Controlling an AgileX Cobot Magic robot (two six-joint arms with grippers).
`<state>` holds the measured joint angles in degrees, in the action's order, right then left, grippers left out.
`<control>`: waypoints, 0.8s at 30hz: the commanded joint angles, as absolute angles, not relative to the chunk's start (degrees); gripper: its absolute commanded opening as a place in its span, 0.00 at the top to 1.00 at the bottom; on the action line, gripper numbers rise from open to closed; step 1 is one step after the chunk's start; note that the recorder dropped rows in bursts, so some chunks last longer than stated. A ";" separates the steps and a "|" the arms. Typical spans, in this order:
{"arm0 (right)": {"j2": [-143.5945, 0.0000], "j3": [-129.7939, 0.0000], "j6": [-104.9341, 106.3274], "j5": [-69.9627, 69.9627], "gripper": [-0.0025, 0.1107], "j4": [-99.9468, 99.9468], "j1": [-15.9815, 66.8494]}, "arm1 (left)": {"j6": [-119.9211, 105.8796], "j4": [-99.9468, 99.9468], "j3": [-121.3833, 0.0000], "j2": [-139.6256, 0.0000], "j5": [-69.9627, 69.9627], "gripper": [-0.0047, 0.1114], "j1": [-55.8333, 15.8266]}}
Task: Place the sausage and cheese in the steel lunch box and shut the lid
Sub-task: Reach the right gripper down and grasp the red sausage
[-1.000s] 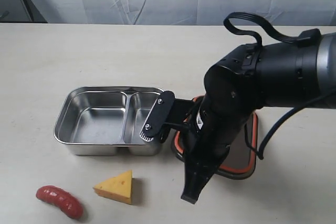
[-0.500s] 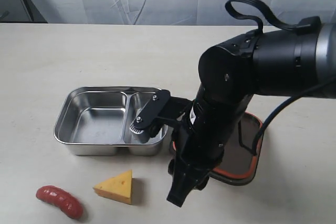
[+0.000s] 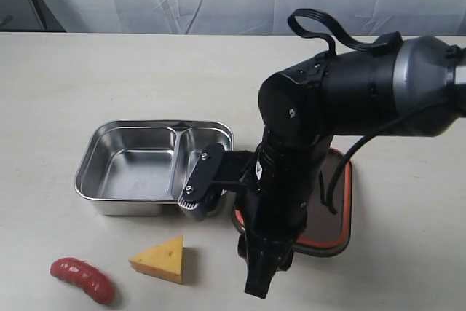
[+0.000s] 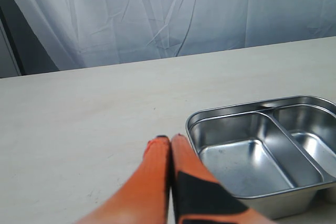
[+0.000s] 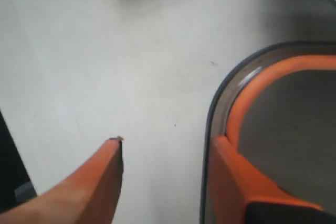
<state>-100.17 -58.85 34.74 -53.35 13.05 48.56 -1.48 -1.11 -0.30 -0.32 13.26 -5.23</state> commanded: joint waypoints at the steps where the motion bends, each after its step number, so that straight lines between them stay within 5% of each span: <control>1: -101.81 -59.11 36.30 -51.47 0.55 12.00 48.58 | -1.47 -0.91 0.00 0.00 12.83 0.96 -5.22; 9: -106.26 -59.26 36.41 -52.84 0.55 11.19 48.58 | -1.47 -0.91 0.00 0.00 12.83 0.96 -5.22; 14: -104.36 -64.01 30.32 -66.04 0.55 9.34 48.58 | -1.47 -0.91 0.00 0.00 12.83 0.96 -5.22; 24: -103.11 -72.43 29.92 -52.47 0.55 16.82 55.58 | -1.47 -0.91 0.00 0.00 12.83 0.96 -5.22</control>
<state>-102.13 -71.17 30.06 -56.67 16.01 52.99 -1.48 -1.11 -0.30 -0.32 13.26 -5.23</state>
